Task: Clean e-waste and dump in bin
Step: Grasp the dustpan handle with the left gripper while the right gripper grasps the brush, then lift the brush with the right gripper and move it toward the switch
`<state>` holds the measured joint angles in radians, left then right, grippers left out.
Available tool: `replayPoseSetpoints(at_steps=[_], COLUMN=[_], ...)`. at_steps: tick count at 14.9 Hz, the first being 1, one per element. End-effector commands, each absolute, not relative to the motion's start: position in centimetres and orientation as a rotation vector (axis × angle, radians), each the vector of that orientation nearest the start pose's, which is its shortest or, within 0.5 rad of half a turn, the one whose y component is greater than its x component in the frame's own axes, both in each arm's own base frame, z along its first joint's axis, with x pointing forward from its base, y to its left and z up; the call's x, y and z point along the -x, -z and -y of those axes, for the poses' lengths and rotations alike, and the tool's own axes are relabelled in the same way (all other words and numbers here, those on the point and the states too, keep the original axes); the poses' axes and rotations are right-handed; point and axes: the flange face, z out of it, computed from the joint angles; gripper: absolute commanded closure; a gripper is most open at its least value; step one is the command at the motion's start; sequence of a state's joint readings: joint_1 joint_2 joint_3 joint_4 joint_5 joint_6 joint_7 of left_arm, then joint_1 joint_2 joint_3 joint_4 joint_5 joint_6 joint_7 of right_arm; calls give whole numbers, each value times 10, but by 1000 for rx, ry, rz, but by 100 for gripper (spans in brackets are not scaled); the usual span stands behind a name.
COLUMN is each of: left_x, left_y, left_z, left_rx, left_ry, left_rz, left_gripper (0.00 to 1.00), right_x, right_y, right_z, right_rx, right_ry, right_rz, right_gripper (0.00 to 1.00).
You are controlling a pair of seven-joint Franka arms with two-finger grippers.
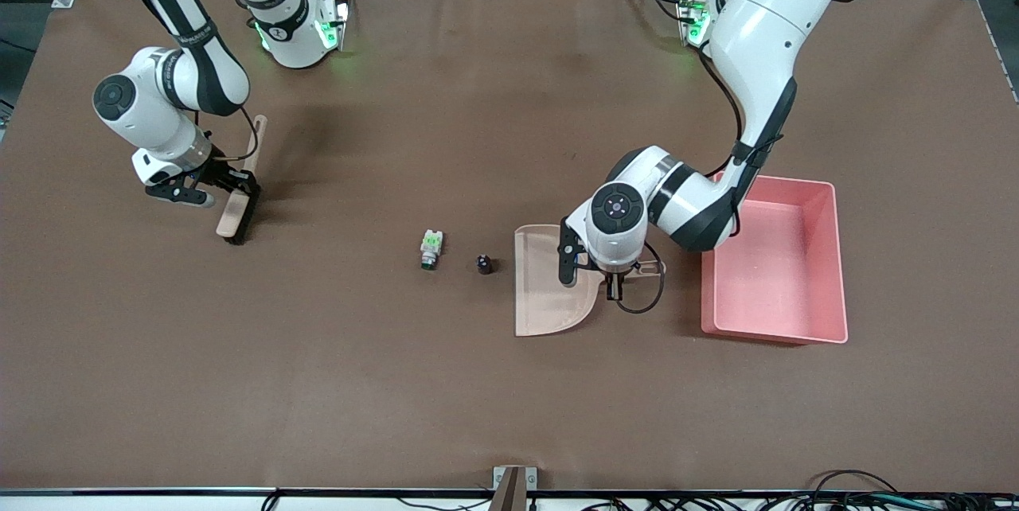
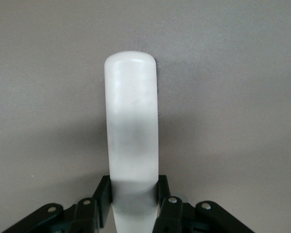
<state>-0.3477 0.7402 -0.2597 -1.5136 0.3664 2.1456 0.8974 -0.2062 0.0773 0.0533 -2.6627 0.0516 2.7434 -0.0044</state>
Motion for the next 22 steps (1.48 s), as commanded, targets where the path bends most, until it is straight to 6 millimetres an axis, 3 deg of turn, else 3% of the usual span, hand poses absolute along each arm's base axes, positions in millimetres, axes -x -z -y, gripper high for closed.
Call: replayPoseSetpoints(at_steps=[1, 5, 7, 12, 14, 19, 22], left_x=[-605, -604, -604, -600, -595, -587, -582], left_y=[-230, -229, -229, -228, -225, -225, -225], left_z=[368, 369, 368, 369, 371, 372, 375], left_rx=[2005, 2003, 2003, 2016, 2018, 2061, 2067], left_ry=[-128, -129, -130, -143, -162, -227, -266], left_rz=[-2256, -2260, -2258, -2248, -2252, -2217, -2215], left_gripper=[55, 61, 65, 74, 75, 76, 76], right_x=[-421, -434, -446, -474, -476, -475, -483], right_y=[-216, -225, -234, -258, -252, -243, -230], right_z=[70, 55, 34, -57, -87, -88, -98], right_rx=[3098, 3100, 3099, 2988, 2950, 2943, 2935], right_ry=[35, 72, 114, 188, 167, 146, 131], right_rz=[-312, -267, -200, -156, -164, -200, -232], right_gripper=[100, 100, 100, 100, 100, 100, 100])
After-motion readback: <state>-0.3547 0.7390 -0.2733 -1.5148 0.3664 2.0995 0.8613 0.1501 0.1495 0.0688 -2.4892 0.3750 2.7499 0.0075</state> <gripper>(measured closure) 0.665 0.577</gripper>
